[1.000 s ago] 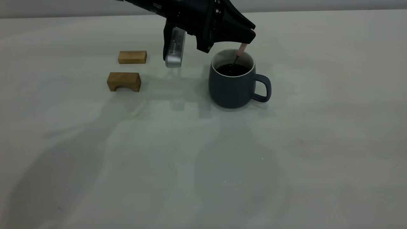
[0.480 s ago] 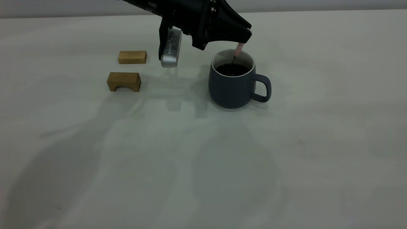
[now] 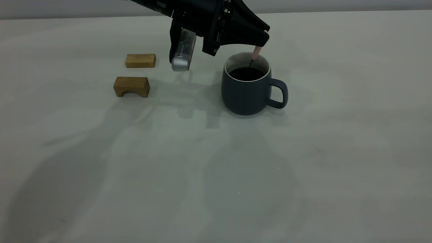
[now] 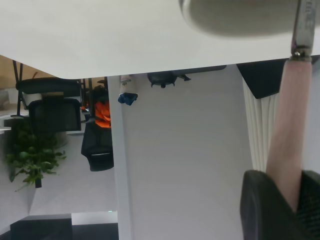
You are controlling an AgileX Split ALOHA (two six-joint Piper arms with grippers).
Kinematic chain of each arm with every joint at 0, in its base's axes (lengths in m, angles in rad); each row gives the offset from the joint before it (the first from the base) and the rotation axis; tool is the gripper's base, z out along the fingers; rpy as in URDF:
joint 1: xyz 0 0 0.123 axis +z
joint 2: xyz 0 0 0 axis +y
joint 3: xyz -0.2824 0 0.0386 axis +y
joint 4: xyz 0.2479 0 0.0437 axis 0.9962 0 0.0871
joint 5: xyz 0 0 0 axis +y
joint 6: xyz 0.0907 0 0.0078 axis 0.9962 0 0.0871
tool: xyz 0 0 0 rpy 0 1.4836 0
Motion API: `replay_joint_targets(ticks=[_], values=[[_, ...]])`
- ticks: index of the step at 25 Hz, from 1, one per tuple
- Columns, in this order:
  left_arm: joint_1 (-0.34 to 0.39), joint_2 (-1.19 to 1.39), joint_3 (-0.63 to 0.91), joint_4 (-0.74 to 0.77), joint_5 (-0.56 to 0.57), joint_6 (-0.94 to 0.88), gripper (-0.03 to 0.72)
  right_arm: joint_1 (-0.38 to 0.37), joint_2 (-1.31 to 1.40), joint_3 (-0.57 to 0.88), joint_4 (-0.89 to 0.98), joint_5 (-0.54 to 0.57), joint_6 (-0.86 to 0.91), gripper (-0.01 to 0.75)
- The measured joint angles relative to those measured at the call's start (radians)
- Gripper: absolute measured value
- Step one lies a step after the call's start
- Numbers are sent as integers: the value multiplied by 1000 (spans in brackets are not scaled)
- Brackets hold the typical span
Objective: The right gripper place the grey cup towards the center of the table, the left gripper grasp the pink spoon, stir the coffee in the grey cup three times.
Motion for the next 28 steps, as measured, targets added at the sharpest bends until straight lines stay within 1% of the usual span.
replay_joint_targets(ticks=[2, 4, 7, 9, 11, 13, 16, 17, 20, 22, 25, 28], values=[[0, 0, 0, 1, 1, -2, 169, 0, 0, 0, 0, 0, 0, 237], [0, 0, 0, 12, 1, -4, 196, 0, 0, 0, 0, 0, 0, 237], [0, 0, -13, 64, 1, -1, 272, 0, 0, 0, 0, 0, 0, 237], [0, -1, -39, 125, 13, 31, 329, 0, 0, 0, 0, 0, 0, 237], [0, -4, -77, 207, 45, 79, 361, 0, 0, 0, 0, 0, 0, 237], [3, -13, -129, 298, 98, 173, 374, 0, 0, 0, 0, 0, 0, 237], [15, -34, -220, 480, 223, 375, 379, 0, 0, 0, 0, 0, 0, 237], [19, -42, -257, 552, 240, 453, 379, 0, 0, 0, 0, 0, 0, 237], [23, -83, -349, 778, 240, 644, 380, 0, 0, 0, 0, 0, 0, 237], [23, -122, -396, 931, 240, 734, 380, 0, 0, 0, 0, 0, 0, 237], [23, -212, -431, 1104, 240, 813, 380, 0, 0, 0, 0, 0, 0, 237], [23, -314, -424, 1248, 240, 855, 380, 0, 0, 0, 0, 0, 0, 237]])
